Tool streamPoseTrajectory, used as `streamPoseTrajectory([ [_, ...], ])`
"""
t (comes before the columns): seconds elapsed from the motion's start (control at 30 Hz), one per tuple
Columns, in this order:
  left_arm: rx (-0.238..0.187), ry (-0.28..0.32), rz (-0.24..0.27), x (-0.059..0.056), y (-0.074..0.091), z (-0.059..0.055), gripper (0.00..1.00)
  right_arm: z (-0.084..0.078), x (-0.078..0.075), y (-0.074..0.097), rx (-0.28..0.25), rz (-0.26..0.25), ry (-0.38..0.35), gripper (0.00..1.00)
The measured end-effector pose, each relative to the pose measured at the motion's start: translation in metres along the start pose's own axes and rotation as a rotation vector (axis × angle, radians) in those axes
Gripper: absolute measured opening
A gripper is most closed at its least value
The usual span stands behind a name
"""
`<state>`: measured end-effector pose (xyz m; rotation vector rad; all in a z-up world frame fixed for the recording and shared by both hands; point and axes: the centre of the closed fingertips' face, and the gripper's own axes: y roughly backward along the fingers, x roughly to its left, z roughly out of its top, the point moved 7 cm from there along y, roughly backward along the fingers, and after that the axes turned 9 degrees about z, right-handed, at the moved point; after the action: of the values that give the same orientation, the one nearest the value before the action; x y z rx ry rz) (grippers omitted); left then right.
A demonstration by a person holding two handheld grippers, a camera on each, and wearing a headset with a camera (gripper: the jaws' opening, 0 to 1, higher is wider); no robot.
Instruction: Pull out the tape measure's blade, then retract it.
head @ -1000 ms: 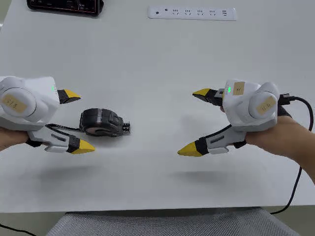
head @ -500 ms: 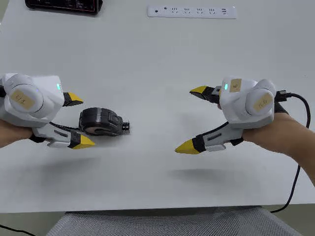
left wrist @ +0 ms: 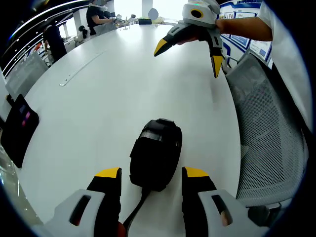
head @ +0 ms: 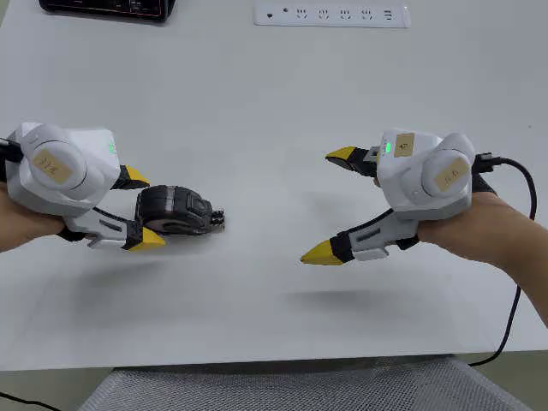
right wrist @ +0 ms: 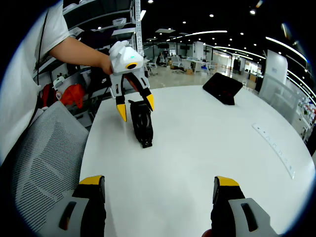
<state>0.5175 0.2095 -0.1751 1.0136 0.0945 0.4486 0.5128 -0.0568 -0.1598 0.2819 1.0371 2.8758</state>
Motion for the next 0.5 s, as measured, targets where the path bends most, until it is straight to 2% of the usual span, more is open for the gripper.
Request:
streamPoseTrajectory([
  [0.17, 0.001, 0.005, -0.009, 0.0009, -0.0044, 0.0015, 0.42, -0.0006, 0.0001, -0.0009, 0.0, 0.002, -0.002, 0.89],
  [0.5, 0.024, -0.027, -0.03, -0.001, -0.0101, 0.0015, 0.36, -0.0016, 0.0015, -0.0037, -0.003, 0.007, -0.008, 0.89],
])
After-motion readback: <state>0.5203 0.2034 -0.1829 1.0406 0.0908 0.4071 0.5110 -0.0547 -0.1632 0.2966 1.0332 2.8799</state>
